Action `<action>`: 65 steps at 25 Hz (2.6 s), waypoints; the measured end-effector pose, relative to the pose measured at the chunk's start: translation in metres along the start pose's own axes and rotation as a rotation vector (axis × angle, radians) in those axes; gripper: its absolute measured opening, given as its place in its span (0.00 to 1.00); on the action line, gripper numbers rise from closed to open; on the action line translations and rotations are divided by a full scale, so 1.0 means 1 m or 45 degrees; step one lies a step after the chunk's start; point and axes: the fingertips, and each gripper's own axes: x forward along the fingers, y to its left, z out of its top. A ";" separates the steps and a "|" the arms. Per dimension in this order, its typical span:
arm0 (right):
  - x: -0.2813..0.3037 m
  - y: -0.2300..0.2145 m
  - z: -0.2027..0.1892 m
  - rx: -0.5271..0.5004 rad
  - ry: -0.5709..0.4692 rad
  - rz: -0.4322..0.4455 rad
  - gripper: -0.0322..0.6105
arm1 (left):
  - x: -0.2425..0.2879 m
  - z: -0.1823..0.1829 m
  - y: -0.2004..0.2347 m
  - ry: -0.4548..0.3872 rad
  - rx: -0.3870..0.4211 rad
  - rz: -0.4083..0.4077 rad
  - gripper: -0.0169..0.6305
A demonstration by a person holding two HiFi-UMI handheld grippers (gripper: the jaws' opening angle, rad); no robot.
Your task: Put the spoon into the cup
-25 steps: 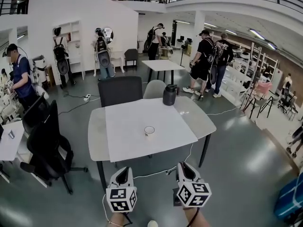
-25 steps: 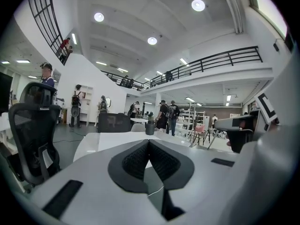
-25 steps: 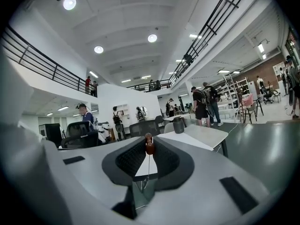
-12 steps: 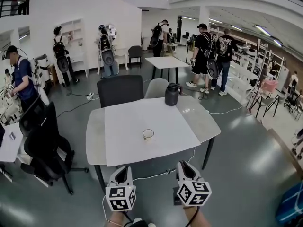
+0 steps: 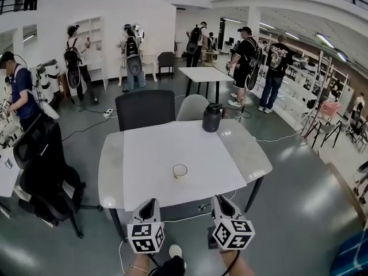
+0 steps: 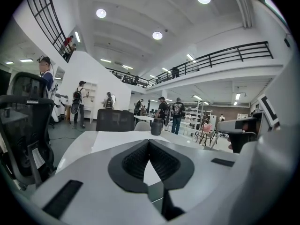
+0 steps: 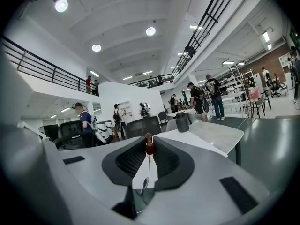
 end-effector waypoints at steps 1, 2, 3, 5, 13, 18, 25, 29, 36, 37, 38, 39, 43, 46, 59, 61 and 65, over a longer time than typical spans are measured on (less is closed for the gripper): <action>0.008 -0.001 0.002 -0.005 0.002 0.001 0.15 | 0.009 0.002 0.002 -0.003 -0.008 -0.001 0.05; 0.016 -0.003 0.004 -0.011 0.004 0.001 0.15 | 0.018 0.005 0.003 -0.008 -0.013 -0.004 0.05; 0.024 -0.006 0.007 -0.017 0.003 0.001 0.15 | 0.026 0.008 0.004 -0.014 -0.015 -0.008 0.05; 0.041 -0.009 0.012 -0.023 0.002 0.001 0.15 | 0.043 0.014 0.006 -0.025 -0.017 -0.013 0.05; 0.119 -0.021 0.039 -0.035 -0.013 -0.004 0.15 | 0.114 0.038 0.038 -0.040 -0.039 0.007 0.05; 0.167 -0.025 0.051 -0.030 -0.026 -0.003 0.15 | 0.155 0.055 0.054 -0.059 -0.022 0.008 0.05; 0.199 -0.035 0.049 -0.020 0.012 -0.007 0.15 | 0.185 0.047 0.063 -0.011 -0.041 0.021 0.05; 0.210 -0.043 0.044 -0.019 0.060 -0.001 0.15 | 0.190 0.035 0.062 0.029 -0.063 0.042 0.05; 0.223 -0.038 0.039 -0.050 0.113 0.079 0.15 | 0.183 0.025 0.067 0.048 -0.103 0.124 0.05; 0.223 -0.039 0.037 -0.048 0.121 0.083 0.15 | 0.182 0.023 0.068 0.052 -0.107 0.136 0.05; 0.224 -0.042 0.035 -0.041 0.127 0.086 0.15 | 0.182 0.021 0.068 0.056 -0.110 0.147 0.05; 0.224 -0.044 0.033 -0.033 0.132 0.088 0.15 | 0.182 0.020 0.068 0.059 -0.111 0.156 0.05; 0.221 -0.051 0.027 -0.023 0.152 0.097 0.15 | 0.181 0.013 0.062 0.076 -0.109 0.178 0.05; 0.221 -0.051 0.022 -0.020 0.174 0.112 0.15 | 0.178 0.005 0.059 0.103 -0.112 0.189 0.05; 0.238 -0.022 -0.006 -0.027 0.262 0.241 0.15 | 0.157 -0.027 0.067 0.176 -0.163 0.280 0.05; 0.241 -0.018 -0.013 -0.022 0.277 0.259 0.15 | 0.154 -0.032 0.068 0.185 -0.175 0.286 0.05; 0.248 -0.014 -0.026 -0.020 0.314 0.282 0.15 | 0.153 -0.044 0.071 0.210 -0.200 0.306 0.05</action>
